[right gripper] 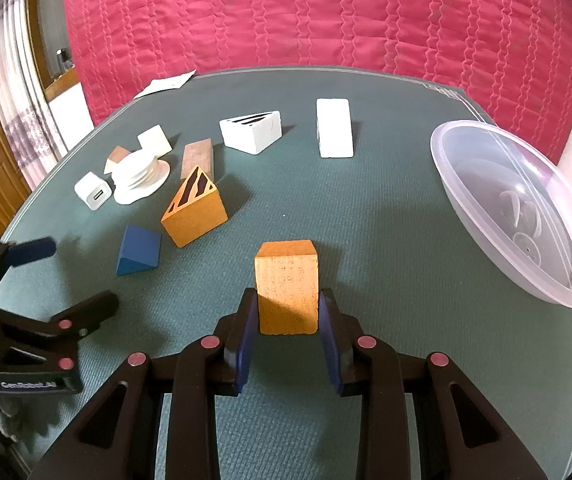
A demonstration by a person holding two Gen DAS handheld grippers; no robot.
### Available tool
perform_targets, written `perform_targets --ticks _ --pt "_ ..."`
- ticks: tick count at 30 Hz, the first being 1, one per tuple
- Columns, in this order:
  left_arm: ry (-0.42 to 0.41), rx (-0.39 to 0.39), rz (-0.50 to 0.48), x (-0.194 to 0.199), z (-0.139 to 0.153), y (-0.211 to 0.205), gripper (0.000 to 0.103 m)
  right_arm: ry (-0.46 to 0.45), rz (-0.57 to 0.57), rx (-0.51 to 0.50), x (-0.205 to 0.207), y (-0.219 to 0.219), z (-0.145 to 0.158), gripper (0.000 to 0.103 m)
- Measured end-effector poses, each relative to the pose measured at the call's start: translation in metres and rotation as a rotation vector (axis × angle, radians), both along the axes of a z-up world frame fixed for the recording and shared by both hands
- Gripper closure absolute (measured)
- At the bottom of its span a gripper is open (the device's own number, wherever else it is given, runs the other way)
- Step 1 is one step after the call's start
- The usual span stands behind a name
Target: Organize rigid objects
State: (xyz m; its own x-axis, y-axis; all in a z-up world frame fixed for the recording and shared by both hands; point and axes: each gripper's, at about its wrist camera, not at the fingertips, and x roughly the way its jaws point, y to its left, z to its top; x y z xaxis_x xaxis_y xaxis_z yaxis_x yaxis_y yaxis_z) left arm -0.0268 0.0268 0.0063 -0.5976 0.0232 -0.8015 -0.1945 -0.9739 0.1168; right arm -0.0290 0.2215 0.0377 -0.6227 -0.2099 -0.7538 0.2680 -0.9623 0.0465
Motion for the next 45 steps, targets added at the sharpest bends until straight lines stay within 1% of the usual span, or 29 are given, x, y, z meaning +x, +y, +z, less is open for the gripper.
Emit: perform_targets --ticks 5,7,9,10,12,14,18,21,26,28,32,38,42,45 --pt "0.023 0.020 -0.079 -0.008 -0.001 0.011 0.008 0.005 0.005 -0.005 0.000 0.001 -0.001 0.072" --pt "0.034 0.035 -0.128 -0.010 0.000 0.013 0.017 0.006 0.005 -0.005 0.000 0.001 -0.001 0.072" --pt "0.034 0.052 -0.169 -0.012 0.001 0.014 0.033 0.006 0.005 -0.003 0.000 0.001 0.000 0.072" --pt "0.034 0.064 -0.192 -0.013 0.001 0.016 0.037 0.006 0.004 -0.002 0.000 0.001 0.000 0.072" --pt "0.025 0.096 -0.232 -0.016 0.001 0.017 0.052 0.007 0.005 -0.003 0.000 0.002 0.000 0.072" --pt "0.026 0.111 -0.244 -0.015 0.002 0.018 0.056 0.010 0.006 -0.001 0.000 0.001 0.000 0.072" --pt "0.042 0.109 -0.243 -0.010 0.002 0.021 0.059 0.010 0.007 -0.005 0.001 0.001 0.000 0.072" --pt "0.048 0.105 -0.216 -0.007 0.002 0.021 0.059 0.012 0.007 -0.008 0.001 0.001 0.000 0.072" --pt "0.086 0.049 -0.148 0.002 0.004 0.023 0.060 0.005 0.003 -0.044 0.001 0.006 0.001 0.072" --pt "0.096 0.054 -0.133 0.005 0.006 0.023 0.060 0.005 -0.001 -0.052 0.001 0.007 0.002 0.072" --pt "0.097 0.091 -0.091 0.005 0.008 0.016 0.060 0.006 -0.008 -0.068 0.001 0.011 0.004 0.072" --pt "0.092 0.112 -0.042 0.005 0.005 0.007 0.060 0.011 -0.024 -0.081 0.000 0.017 0.007 0.072" --pt "0.110 0.115 -0.022 0.006 0.007 0.005 0.060 0.041 -0.057 -0.099 -0.001 0.030 0.017 0.072" --pt "0.124 0.110 -0.020 0.008 0.008 0.005 0.060 0.073 -0.108 -0.117 -0.004 0.049 0.028 0.072"
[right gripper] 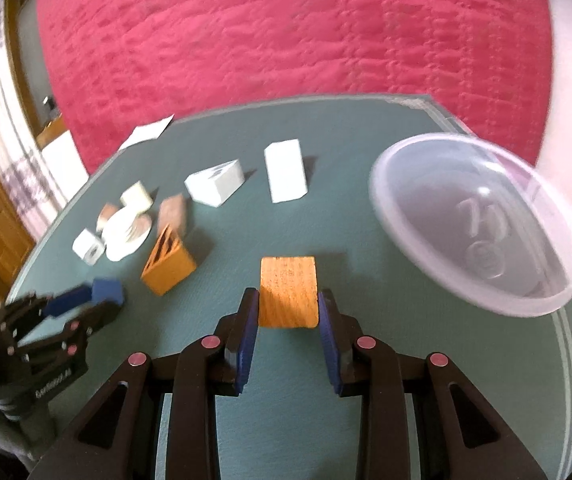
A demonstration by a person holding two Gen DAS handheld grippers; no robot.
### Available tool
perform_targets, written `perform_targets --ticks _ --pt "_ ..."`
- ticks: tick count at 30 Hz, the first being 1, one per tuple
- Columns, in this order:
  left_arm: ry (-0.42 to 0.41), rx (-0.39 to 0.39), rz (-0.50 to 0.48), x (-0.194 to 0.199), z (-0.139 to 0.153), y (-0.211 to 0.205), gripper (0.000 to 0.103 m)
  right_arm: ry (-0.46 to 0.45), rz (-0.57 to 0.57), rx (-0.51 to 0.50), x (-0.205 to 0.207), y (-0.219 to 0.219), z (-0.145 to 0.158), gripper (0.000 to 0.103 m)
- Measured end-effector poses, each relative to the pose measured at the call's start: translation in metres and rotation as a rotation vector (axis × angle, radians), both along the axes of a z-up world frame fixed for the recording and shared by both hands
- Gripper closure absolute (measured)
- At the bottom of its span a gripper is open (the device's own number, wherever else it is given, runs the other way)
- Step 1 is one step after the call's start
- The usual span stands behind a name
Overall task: Organize rigid objects
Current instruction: 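Carry the orange block into the clear bowl and open the right gripper while left carries blue block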
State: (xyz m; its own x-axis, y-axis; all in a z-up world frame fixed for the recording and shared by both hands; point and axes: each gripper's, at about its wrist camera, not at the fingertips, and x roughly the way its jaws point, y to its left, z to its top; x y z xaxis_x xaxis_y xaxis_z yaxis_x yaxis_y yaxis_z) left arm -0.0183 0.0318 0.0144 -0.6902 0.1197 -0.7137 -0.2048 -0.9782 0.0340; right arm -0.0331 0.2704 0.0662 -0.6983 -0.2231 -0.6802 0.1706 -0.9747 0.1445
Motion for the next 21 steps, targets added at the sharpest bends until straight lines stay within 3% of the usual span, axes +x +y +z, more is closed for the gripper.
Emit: perform_targets --ticks 11,16,21 --pt "0.009 -0.004 0.016 0.000 0.000 -0.001 0.060 0.065 -0.194 -0.048 -0.021 0.072 0.025 0.072" --pt "0.007 -0.002 0.018 0.000 -0.001 -0.002 0.060 0.051 -0.206 -0.123 -0.028 0.094 0.027 0.073" --pt "0.003 0.000 0.018 0.000 -0.001 -0.003 0.060 0.093 -0.248 -0.112 -0.031 0.104 0.037 0.073"
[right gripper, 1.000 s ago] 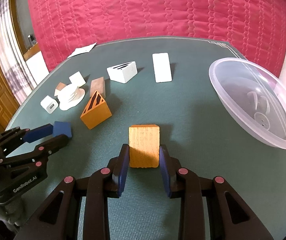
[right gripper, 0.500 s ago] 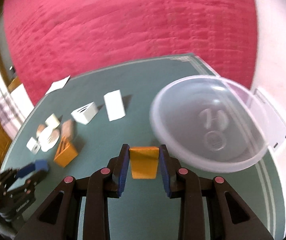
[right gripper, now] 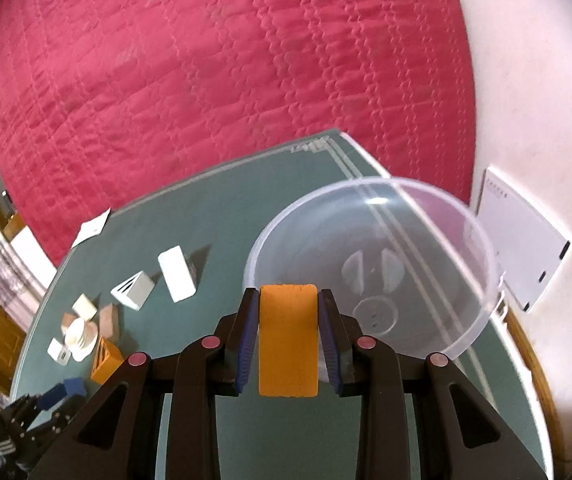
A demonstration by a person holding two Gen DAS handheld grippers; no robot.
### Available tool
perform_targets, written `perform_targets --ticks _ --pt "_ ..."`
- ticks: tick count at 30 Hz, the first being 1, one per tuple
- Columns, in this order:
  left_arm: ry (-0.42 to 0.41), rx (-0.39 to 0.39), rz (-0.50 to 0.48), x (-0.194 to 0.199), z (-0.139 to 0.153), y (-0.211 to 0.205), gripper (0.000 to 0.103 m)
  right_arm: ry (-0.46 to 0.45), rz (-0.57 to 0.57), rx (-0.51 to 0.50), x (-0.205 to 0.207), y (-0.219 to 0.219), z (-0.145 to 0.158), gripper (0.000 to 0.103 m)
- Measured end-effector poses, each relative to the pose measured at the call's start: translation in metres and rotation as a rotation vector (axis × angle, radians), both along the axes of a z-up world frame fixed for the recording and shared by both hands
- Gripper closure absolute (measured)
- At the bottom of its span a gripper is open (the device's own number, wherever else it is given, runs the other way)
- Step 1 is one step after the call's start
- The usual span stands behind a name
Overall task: Organize rigid objects
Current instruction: 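Carry the orange block into the clear bowl and open the right gripper while left carries blue block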
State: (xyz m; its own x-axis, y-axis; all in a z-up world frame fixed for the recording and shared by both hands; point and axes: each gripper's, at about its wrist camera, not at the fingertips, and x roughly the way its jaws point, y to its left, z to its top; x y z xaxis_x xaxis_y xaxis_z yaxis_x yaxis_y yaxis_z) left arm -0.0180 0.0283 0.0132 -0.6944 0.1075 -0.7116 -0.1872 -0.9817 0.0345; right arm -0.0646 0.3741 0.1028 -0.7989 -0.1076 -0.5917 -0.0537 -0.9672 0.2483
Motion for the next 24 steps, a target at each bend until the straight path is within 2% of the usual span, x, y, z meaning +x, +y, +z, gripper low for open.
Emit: perform_targets --ticks 6,12,24 --pt "0.001 -0.001 0.005 0.000 0.000 0.000 0.060 0.000 -0.087 0.052 -0.017 0.018 -0.011 0.073" --pt "0.000 -0.010 0.011 0.000 0.000 0.001 0.060 -0.094 -0.072 0.054 -0.038 0.035 -0.043 0.070" --pt "0.023 -0.017 -0.006 0.004 0.014 0.013 0.060 -0.159 0.007 0.135 -0.019 0.032 -0.053 0.070"
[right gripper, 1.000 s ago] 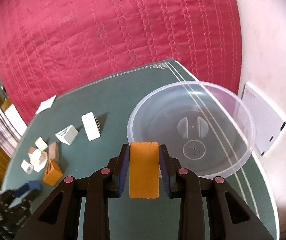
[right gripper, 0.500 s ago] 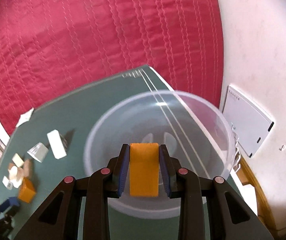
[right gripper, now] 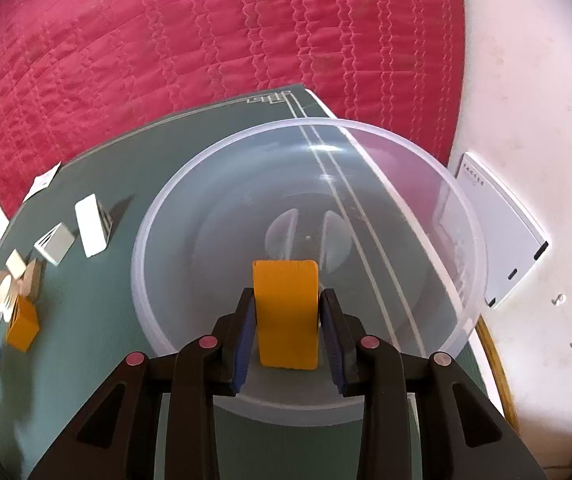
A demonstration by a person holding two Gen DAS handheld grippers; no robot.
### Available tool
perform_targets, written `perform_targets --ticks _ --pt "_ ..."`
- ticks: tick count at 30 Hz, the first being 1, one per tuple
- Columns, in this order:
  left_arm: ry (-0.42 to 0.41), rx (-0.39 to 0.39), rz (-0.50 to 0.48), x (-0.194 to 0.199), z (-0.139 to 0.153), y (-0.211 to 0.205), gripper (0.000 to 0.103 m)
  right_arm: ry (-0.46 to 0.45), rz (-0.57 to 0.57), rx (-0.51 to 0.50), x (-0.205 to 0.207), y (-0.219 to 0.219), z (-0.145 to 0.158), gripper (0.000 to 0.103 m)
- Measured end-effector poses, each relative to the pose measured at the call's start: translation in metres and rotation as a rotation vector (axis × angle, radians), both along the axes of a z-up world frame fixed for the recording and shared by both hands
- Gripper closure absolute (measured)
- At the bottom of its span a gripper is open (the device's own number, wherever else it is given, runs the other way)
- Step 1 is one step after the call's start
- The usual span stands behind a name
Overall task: Organize rigid objects
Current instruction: 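Carry the orange block into the clear bowl and open the right gripper while left carries blue block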
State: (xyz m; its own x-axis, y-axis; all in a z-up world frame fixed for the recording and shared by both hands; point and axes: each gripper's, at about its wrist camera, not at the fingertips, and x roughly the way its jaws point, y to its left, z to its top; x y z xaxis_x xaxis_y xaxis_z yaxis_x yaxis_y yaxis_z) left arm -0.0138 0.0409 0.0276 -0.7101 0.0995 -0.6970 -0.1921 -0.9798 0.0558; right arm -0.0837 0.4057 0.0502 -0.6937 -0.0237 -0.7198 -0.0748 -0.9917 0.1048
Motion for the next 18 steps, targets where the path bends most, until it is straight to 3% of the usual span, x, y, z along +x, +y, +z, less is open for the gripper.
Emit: perform_targets --ticks 9,18 --pt "0.042 -0.007 -0.082 0.009 0.026 0.031 0.060 -0.038 0.065 -0.007 0.037 0.005 0.002 0.070" --pt "0.034 0.012 -0.207 0.012 0.040 0.080 0.060 -0.053 0.123 -0.012 0.095 0.005 0.002 0.070"
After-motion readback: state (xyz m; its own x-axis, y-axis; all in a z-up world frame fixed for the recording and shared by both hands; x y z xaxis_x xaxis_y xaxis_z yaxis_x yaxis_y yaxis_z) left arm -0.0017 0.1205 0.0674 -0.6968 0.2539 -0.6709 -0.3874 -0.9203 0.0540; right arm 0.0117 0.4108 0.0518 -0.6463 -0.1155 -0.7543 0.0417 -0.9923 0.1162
